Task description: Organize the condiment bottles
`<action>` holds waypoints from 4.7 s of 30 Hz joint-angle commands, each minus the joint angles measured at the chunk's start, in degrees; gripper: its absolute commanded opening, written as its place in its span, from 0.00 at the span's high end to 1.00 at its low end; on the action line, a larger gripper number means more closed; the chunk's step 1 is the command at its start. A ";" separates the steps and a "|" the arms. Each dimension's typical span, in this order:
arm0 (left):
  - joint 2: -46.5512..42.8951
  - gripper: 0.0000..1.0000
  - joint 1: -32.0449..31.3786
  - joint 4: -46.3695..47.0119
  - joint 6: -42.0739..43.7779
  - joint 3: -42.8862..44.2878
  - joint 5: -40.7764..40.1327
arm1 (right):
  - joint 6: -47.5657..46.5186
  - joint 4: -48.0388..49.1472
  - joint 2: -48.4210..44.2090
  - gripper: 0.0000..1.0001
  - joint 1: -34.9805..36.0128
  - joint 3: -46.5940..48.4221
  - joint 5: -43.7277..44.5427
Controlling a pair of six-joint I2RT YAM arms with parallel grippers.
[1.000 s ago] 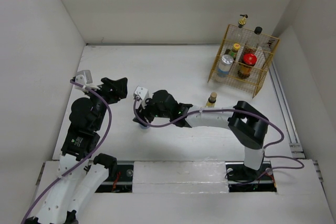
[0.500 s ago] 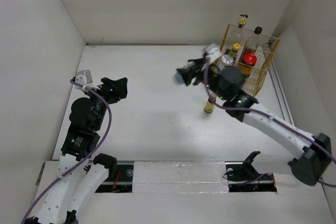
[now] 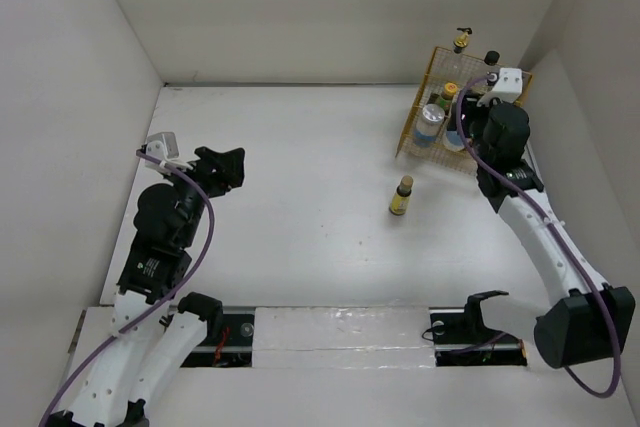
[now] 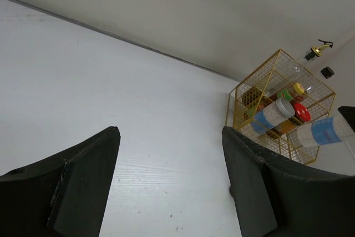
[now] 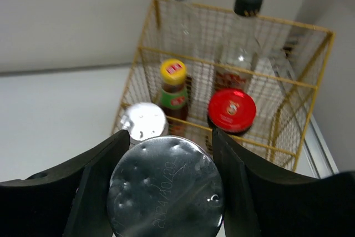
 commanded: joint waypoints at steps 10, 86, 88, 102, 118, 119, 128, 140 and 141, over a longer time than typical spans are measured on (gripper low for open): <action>1.26 0.30 0.24 2.31 0.04 0.47 0.77 | 3.34 2.82 8.92 0.57 -8.44 5.52 -6.69; 1.79 0.30 0.24 2.31 0.04 0.47 1.38 | 9.93 -11.43 -5.86 0.04 17.40 -17.24 -5.37; 1.27 0.30 0.24 2.31 0.04 0.47 1.38 | 9.93 -10.88 -3.57 0.12 17.40 -16.72 -4.67; 0.73 0.30 0.24 2.31 0.04 0.47 1.47 | 8.79 -8.42 -7.05 0.80 18.02 -11.53 5.43; 0.73 0.29 0.24 2.84 0.04 -0.06 3.85 | 4.40 -3.68 -10.86 0.77 -4.64 -1.16 15.99; 0.73 0.29 0.24 2.84 0.56 -0.06 3.85 | 4.92 -3.68 -9.20 0.77 -8.14 0.06 12.68; 1.88 0.16 0.24 3.89 1.18 -0.06 6.56 | 6.24 4.84 -0.59 0.78 -15.55 0.60 1.40; 2.49 0.01 0.24 3.89 1.18 -0.06 7.10 | 7.47 6.61 8.30 0.80 -16.08 -1.07 -0.89; 2.49 0.01 0.24 3.89 1.71 -0.06 7.10 | 7.99 6.61 8.31 0.80 -16.08 -1.59 -0.89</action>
